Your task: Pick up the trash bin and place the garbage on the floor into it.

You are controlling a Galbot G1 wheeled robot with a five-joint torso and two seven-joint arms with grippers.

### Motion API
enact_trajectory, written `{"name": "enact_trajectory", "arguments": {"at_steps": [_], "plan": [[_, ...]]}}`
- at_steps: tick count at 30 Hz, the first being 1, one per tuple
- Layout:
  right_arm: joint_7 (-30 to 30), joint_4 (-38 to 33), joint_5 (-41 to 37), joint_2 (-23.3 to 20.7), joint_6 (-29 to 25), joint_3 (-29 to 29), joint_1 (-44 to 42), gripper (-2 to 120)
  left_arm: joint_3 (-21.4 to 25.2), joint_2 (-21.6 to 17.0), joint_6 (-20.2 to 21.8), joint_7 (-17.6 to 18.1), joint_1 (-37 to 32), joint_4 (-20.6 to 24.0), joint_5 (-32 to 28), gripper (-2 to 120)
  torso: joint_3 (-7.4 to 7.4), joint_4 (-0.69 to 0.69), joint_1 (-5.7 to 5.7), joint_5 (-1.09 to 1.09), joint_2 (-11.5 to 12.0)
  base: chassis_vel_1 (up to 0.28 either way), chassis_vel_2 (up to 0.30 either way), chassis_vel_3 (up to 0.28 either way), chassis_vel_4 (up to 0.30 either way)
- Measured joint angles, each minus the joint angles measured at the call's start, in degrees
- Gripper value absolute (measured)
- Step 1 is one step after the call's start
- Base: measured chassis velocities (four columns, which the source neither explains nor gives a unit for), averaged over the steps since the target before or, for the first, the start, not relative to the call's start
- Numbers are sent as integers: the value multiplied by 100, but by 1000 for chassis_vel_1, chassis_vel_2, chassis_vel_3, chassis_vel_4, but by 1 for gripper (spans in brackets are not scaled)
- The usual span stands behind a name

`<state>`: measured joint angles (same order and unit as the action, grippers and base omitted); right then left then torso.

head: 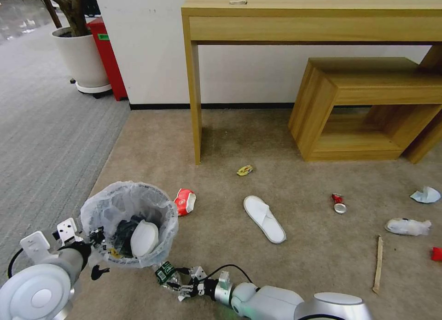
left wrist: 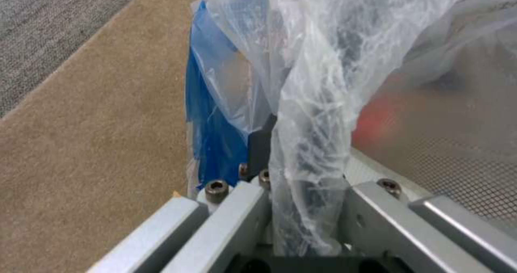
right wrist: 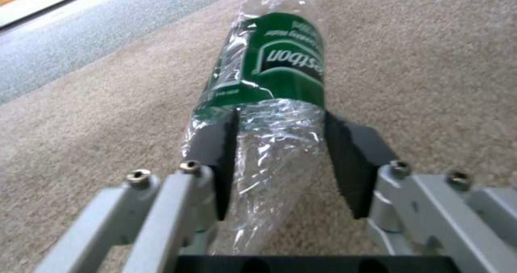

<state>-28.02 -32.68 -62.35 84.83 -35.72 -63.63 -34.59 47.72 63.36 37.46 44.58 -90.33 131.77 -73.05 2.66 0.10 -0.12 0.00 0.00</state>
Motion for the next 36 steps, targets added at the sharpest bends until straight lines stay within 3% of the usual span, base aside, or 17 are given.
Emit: {"name": "enact_trajectory", "arguments": {"at_steps": [7,27,32,36], "plan": [[16,-47,1,-55,-9,-4,25,11,-20,0,-13,-3,22,16,-10,0,0,0,0,0,0,0,0,0,0],[25,-200,-42,-135,-55,6,12,0,-28,40,-20,-27,-47,41,16,0,0,0,0,0,0,0,0,0,0],[155,-537,-111,-369,-89,12,45,0,-54,40,-20,-49,-50,-13,63,0,0,0,0,-1,0,0,0,0,0],[378,-1078,-146,-798,-174,113,126,0,-212,104,-17,-75,7,-105,199,0,0,0,0,0,0,0,0,0,0]]}}
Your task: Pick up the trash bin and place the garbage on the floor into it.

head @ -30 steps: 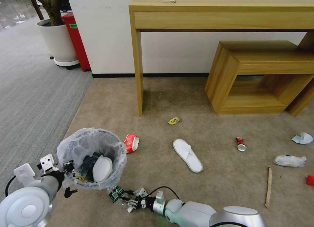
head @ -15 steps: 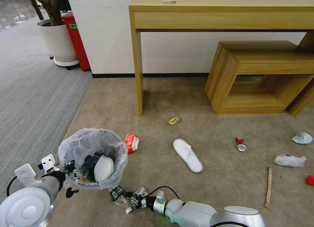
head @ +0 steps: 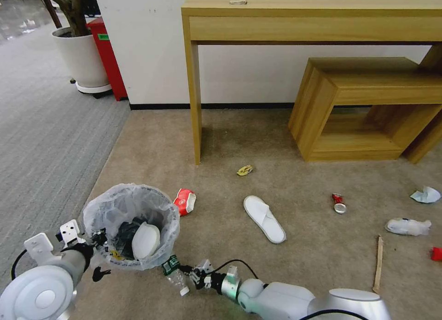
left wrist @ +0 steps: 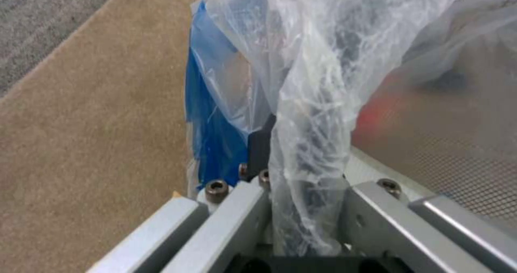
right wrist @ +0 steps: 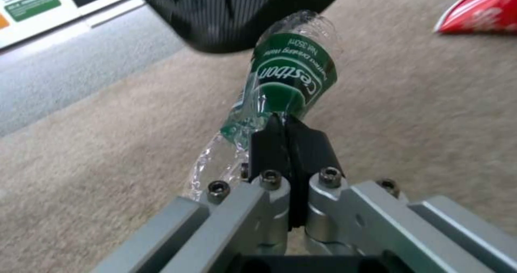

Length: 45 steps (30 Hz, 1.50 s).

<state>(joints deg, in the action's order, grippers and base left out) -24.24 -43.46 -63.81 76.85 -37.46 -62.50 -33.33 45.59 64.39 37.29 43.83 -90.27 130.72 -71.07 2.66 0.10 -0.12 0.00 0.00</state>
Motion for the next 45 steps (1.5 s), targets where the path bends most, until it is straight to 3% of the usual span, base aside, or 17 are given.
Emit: {"name": "enact_trajectory", "arguments": {"at_steps": [10,24,45], "plan": [[162,-619,84,-536,-125,225,10,0,-87,2,24,-3,-19,10,58,0,0,0,0,-1,0,0,0,0,0],[223,-1391,228,-1915,-285,638,170,0,-147,-64,38,-32,-8,-78,107,0,0,1,0,-1,0,0,0,0,0],[151,-2206,268,-2606,-347,1313,249,0,-442,-291,90,-145,-30,-254,164,0,0,0,0,0,0,0,0,0,0]]}}
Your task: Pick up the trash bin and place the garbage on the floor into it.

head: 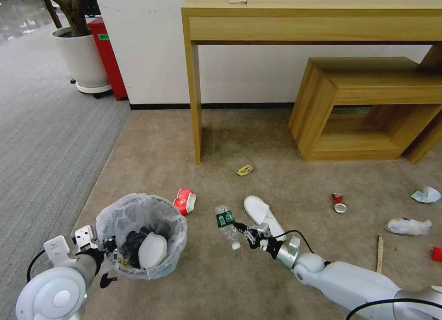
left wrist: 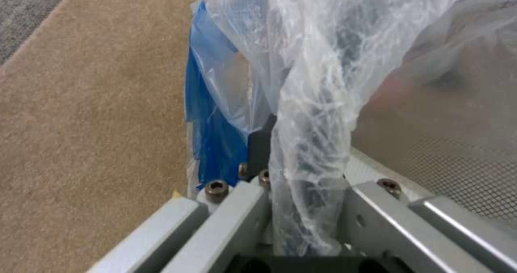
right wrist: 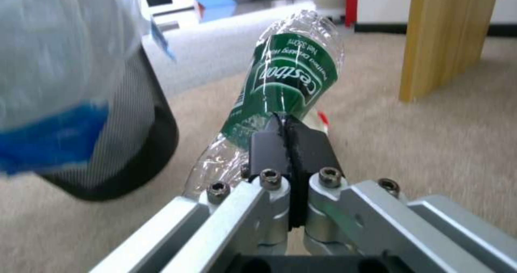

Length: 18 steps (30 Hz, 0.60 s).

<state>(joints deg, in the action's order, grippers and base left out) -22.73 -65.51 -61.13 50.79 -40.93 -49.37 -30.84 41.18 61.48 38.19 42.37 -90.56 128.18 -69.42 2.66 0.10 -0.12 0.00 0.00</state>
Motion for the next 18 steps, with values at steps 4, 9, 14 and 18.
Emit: {"name": "enact_trajectory", "arguments": {"at_steps": [4,9,14,18], "plan": [[-21,-189,-2,-90,-2,32,131,0,-74,-93,6,-53,1,-33,-1,0,0,0,0,0,0,0,0,0,0],[-51,-562,-16,-215,-3,-13,332,0,-151,-177,16,-76,57,-90,1,0,0,0,0,0,0,0,0,0,0],[-4,-1096,-48,-325,42,-93,534,0,-282,-196,22,-85,114,-147,23,0,0,0,0,0,0,0,0,0,0],[71,-1535,-94,-431,106,-240,801,0,-380,-202,24,-85,168,-187,50,0,0,0,0,0,0,0,0,0,0]]}}
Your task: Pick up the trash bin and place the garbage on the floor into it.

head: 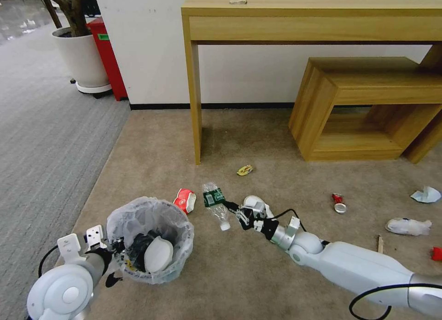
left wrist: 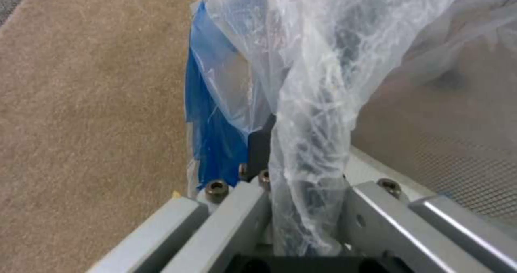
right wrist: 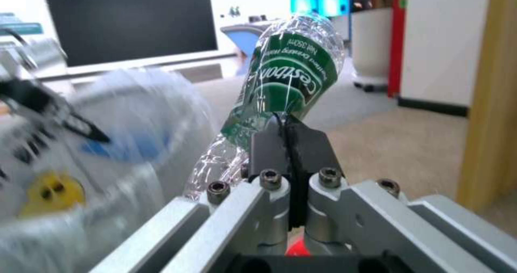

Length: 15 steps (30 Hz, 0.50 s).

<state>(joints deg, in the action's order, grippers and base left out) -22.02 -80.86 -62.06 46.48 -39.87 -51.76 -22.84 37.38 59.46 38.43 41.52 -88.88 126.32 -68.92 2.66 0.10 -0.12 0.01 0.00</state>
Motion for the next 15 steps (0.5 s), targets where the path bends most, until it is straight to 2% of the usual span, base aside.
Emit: {"name": "enact_trajectory", "arguments": {"at_steps": [7,15], "plan": [[241,-613,-56,-20,79,-451,643,0,-153,-16,4,16,126,-57,12,0,0,0,0,1,0,0,0,0,0],[700,-1452,-85,276,250,-1166,1379,0,-297,-22,5,32,323,-153,-14,0,0,0,0,1,0,0,0,0,0]]}}
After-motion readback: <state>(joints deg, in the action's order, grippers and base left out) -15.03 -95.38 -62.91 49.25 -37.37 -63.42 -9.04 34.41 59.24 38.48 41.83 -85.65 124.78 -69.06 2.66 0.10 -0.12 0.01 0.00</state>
